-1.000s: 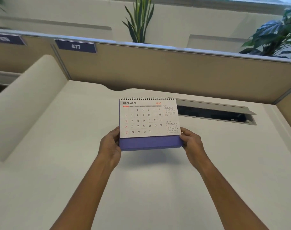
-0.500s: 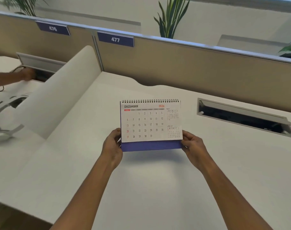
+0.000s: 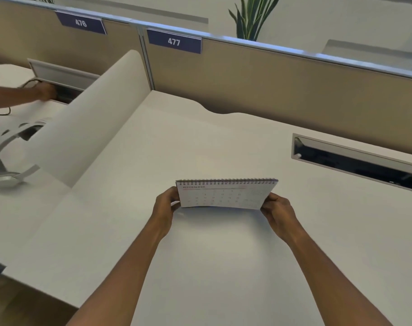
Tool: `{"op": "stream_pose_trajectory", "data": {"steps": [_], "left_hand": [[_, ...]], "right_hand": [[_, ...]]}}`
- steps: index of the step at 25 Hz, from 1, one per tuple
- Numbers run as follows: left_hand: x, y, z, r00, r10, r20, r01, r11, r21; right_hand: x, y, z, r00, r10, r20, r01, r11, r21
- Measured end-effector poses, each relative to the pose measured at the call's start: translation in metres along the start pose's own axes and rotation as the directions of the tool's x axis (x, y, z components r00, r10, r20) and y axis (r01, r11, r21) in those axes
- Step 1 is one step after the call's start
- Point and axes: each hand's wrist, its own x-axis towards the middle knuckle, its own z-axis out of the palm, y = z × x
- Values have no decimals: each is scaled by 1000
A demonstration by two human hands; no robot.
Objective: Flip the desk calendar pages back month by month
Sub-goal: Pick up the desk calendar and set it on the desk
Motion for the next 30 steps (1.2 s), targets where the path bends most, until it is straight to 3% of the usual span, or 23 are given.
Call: {"op": "stream_pose_trajectory", "data": {"steps": [12,16,22,27,30], "left_hand": [[25,3,-4,999,-45,10,43,993,112],[32,-2,-14,995,-54,89,34,977,210],[45,3,-32,987,-3,161,-88,830,552],[52,9,-34,978,14,210,-152,739,657],[55,11,-35,971,23,239,-190,681,707]], "right_hand": [[17,-3,3,1000,16,17,-13,989,-145],[23,2,0,998,5,65,13,961,-275],[42,-7,-8,996,-64,66,91,769,-633],[56,-13,-12,980,-117,164,201,494,-846],[63,-11,-15,971,-135,197,235,412,-880]]}}
